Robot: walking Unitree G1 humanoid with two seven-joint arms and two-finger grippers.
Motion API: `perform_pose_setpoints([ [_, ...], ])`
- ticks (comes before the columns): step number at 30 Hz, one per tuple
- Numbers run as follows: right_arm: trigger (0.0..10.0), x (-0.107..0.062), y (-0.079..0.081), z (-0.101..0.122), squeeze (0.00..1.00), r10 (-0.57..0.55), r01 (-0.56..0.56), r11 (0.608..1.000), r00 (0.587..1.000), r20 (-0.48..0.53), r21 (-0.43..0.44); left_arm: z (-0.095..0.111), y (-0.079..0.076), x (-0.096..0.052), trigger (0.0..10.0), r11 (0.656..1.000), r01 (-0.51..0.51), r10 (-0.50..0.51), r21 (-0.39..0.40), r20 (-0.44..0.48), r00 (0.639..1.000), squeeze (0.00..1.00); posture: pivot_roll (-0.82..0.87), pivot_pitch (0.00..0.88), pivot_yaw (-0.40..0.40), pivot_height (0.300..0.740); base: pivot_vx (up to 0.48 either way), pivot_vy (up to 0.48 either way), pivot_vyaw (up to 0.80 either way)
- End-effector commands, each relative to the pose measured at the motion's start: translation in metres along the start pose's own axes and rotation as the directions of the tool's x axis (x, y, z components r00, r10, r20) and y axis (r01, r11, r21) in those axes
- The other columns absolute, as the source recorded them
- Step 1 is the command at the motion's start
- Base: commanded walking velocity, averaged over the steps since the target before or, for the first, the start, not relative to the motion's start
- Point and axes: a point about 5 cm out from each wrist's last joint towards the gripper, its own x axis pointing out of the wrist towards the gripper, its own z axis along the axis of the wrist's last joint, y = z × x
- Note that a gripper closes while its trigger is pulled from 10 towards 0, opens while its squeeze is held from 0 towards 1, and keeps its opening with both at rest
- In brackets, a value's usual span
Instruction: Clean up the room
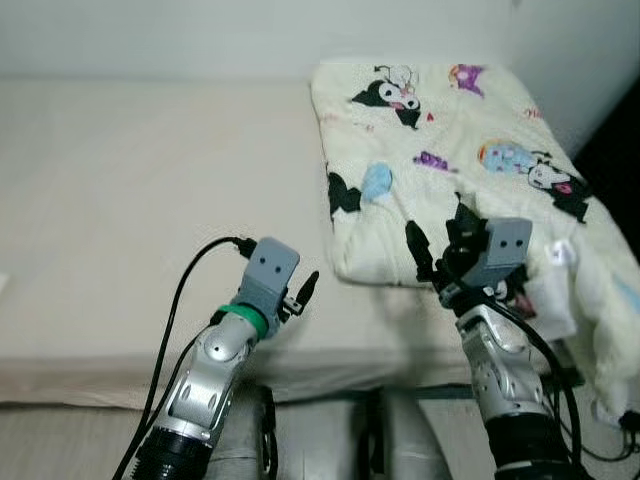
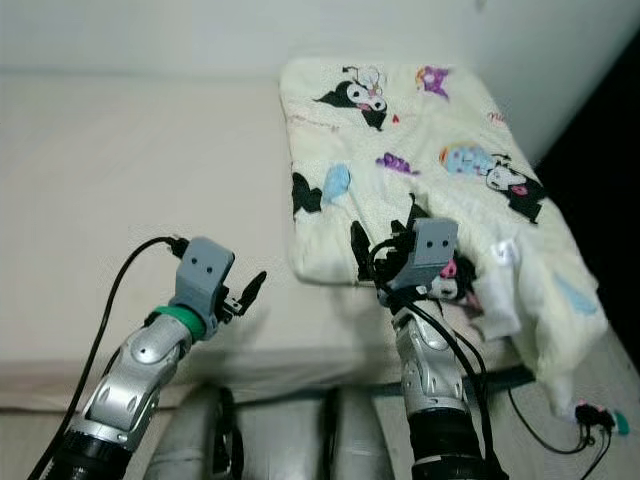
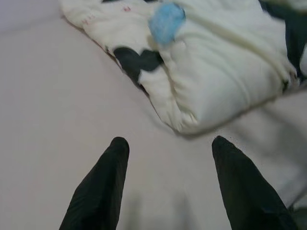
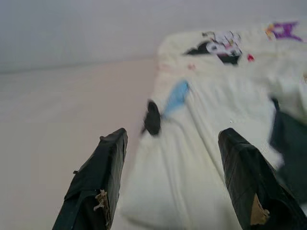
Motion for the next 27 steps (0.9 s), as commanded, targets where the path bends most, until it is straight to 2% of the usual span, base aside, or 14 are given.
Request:
perform_pose_setpoints([
  [1, 10.0, -0.002, -0.005, -0.001, 0.0, -0.022, 0.022, 1.0, 1.0, -0.005, -0.006, -0.005, -0.001, -0.001, 10.0, 1.0, 0.007, -0.007, 0.006, -0.016, 1.0, 0.0, 0.0, 0.043, 0.046, 0.595, 0.0, 0.0, 0.0],
  [4, 10.0, -0.002, -0.012, 0.004, 0.0, -0.03, 0.031, 0.999, 1.0, 0.007, -0.044, -0.005, -0.001, -0.001, 10.0, 1.0, 0.008, -0.007, 0.009, -0.018, 1.0, 0.0, 0.0, 0.046, 0.049, 0.595, 0.0, 0.0, 0.0],
  [10, 10.0, -0.001, -0.016, 0.015, 0.0, 0.002, 0.002, 0.993, 0.999, 0.034, -0.12, -0.005, -0.001, -0.001, 10.0, 1.0, 0.008, -0.007, 0.011, -0.02, 1.0, 0.0, 0.0, 0.049, 0.053, 0.595, 0.0, 0.0, 0.0],
  [13, 10.0, 0.001, -0.017, 0.025, 0.0, 0.056, -0.045, 0.972, 0.998, 0.039, -0.229, -0.005, 0.0, -0.002, 10.0, 1.0, 0.006, -0.006, 0.013, -0.022, 1.0, 0.0, 0.01, 0.054, 0.057, 0.595, 0.0, 0.0, 0.0],
  [14, 10.0, 0.001, -0.017, 0.025, 0.0, 0.056, -0.045, 0.972, 0.998, 0.039, -0.229, -0.005, 0.0, -0.002, 10.0, 1.0, 0.006, -0.006, 0.013, -0.022, 1.0, 0.0, 0.01, 0.054, 0.057, 0.595, 0.0, 0.0, 0.0],
  [15, 10.0, 0.003, -0.021, 0.032, 0.0, 0.074, -0.059, 0.954, 0.997, 0.038, -0.292, -0.005, 0.001, -0.002, 10.0, 1.0, 0.004, -0.004, 0.014, -0.023, 1.0, 0.0, 0.01, 0.062, 0.06, 0.595, 0.0, 0.0, 0.0],
  [18, 10.0, 0.005, -0.026, 0.035, 0.0, 0.069, -0.054, 0.947, 0.997, 0.039, -0.316, -0.005, 0.001, -0.003, 10.0, 1.0, 0.002, -0.002, 0.014, -0.024, 1.0, 0.0, 0.01, 0.07, 0.061, 0.595, 0.0, 0.0, 0.0],
  [19, 10.0, 0.006, -0.031, 0.037, 0.04, 0.06, -0.044, 0.944, 0.997, 0.039, -0.328, -0.006, 0.001, -0.004, 10.0, 1.0, 0.001, 0.0, 0.015, -0.025, 1.0, 0.0, 0.01, 0.073, 0.061, 0.595, 0.0, 0.0, 0.0],
  [20, 10.0, 0.008, -0.039, 0.04, 0.68, 0.041, -0.026, 0.942, 0.998, 0.039, -0.335, -0.006, 0.001, -0.005, 10.0, 1.0, -0.002, 0.002, 0.014, -0.028, 1.0, 0.0, 0.02, 0.088, 0.061, 0.595, 0.0, 0.0, 0.0],
  [21, 10.0, 0.008, -0.039, 0.04, 0.68, 0.041, -0.026, 0.942, 0.998, 0.039, -0.335, -0.006, 0.001, -0.005, 10.0, 1.0, -0.002, 0.002, 0.014, -0.028, 1.0, 0.0, 0.02, 0.088, 0.061, 0.595, 0.0, 0.0, 0.0],
  [22, 10.0, 0.009, -0.05, 0.042, 1.0, 0.004, 0.008, 0.944, 0.999, 0.037, -0.33, -0.006, 0.001, -0.007, 10.0, 1.0, -0.004, 0.005, 0.014, -0.03, 1.0, 0.0, 0.02, 0.103, 0.061, 0.595, 0.0, 0.0, 0.0],
  [23, 10.0, 0.009, -0.05, 0.042, 1.0, 0.004, 0.008, 0.944, 0.999, 0.037, -0.33, -0.006, 0.001, -0.007, 10.0, 1.0, -0.004, 0.005, 0.014, -0.03, 1.0, 0.0, 0.02, 0.103, 0.061, 0.595, 0.0, 0.0, 0.0],
  [26, 10.0, 0.013, -0.08, 0.05, 1.0, -0.116, 0.119, 0.935, 0.993, 0.03, -0.335, -0.008, 0.004, -0.013, 10.0, 1.0, -0.018, 0.019, 0.015, -0.042, 0.999, 0.0, 0.04, 0.145, 0.068, 0.595, 0.0, 0.0, 0.0],
  [27, 10.0, 0.013, -0.08, 0.05, 1.0, -0.116, 0.119, 0.935, 0.993, 0.03, -0.335, -0.008, 0.004, -0.013, 10.0, 1.0, -0.018, 0.019, 0.015, -0.042, 0.999, 0.0, 0.04, 0.145, 0.068, 0.595, 0.0, 0.0, 0.0],
])
